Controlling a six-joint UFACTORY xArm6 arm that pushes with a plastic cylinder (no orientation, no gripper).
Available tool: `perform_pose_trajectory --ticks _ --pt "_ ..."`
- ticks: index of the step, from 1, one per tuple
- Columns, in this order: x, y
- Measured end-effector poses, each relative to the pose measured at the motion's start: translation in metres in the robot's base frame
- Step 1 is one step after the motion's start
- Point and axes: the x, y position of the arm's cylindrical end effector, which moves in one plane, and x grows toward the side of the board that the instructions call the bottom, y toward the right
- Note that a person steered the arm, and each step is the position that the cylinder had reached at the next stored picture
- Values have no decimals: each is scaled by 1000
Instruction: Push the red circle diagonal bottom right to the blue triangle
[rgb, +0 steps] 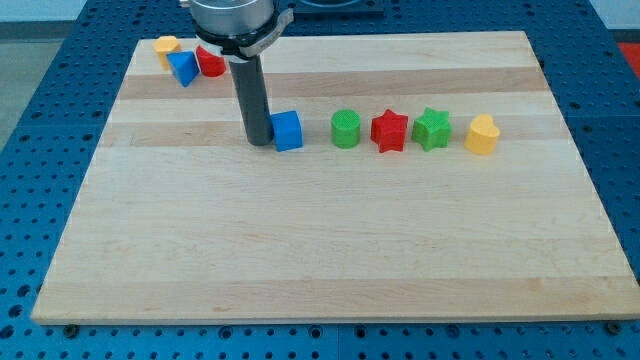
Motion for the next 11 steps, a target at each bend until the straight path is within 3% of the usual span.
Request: perform_pose_trajectory --ticks 3,11 --pt "-15 0" --pt "-204 -9"
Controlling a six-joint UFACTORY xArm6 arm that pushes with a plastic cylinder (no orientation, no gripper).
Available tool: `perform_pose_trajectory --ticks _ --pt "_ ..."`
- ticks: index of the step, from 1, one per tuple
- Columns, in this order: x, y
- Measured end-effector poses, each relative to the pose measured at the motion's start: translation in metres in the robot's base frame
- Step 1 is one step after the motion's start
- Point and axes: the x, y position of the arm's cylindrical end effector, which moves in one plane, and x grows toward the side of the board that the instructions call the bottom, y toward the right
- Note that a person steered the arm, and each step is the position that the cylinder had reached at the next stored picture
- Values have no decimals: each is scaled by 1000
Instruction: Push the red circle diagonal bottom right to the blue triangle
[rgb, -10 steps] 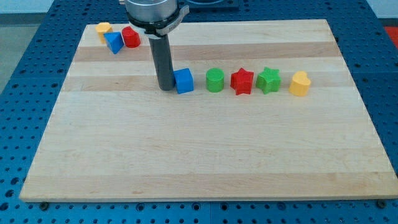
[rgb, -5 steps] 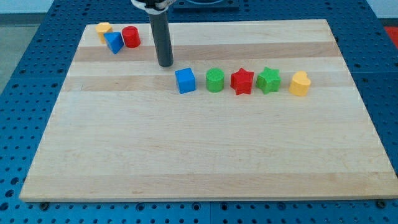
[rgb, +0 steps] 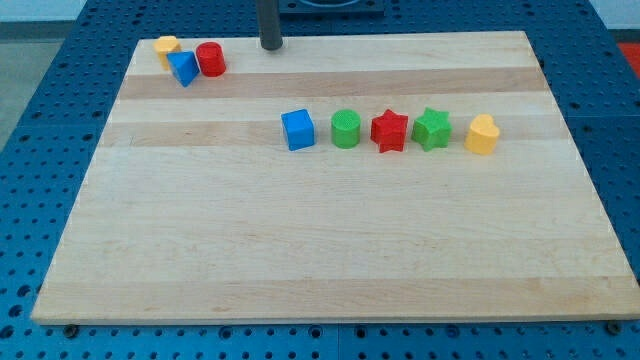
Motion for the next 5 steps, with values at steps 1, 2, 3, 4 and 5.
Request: perform_pose_trajectory --ticks 1,2,3,4,5 --pt "0 -13" --pt "-1 -37" --pt "-1 -63" --pt "-1 -80" --pt "-1 -84"
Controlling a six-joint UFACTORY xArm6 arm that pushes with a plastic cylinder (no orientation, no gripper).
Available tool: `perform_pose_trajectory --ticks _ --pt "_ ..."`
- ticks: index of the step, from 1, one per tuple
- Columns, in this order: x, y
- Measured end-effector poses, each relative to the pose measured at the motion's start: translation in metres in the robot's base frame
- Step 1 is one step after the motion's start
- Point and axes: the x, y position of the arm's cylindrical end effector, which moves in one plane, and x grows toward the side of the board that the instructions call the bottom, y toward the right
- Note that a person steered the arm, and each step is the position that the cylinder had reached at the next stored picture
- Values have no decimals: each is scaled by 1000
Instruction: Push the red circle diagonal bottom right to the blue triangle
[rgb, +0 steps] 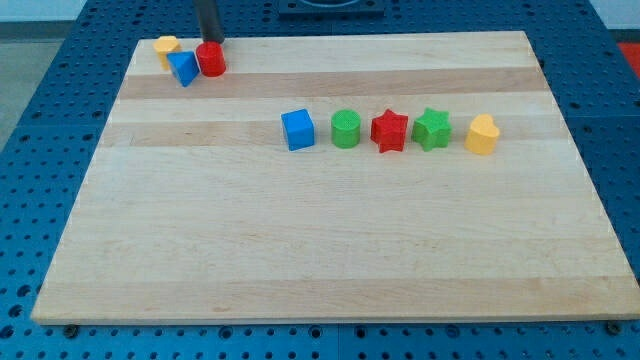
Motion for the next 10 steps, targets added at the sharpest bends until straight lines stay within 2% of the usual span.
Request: perform_pose_trajectory --ticks 5,8,10 --pt "42 -10" --pt "86 -11" --pt "88 -11"
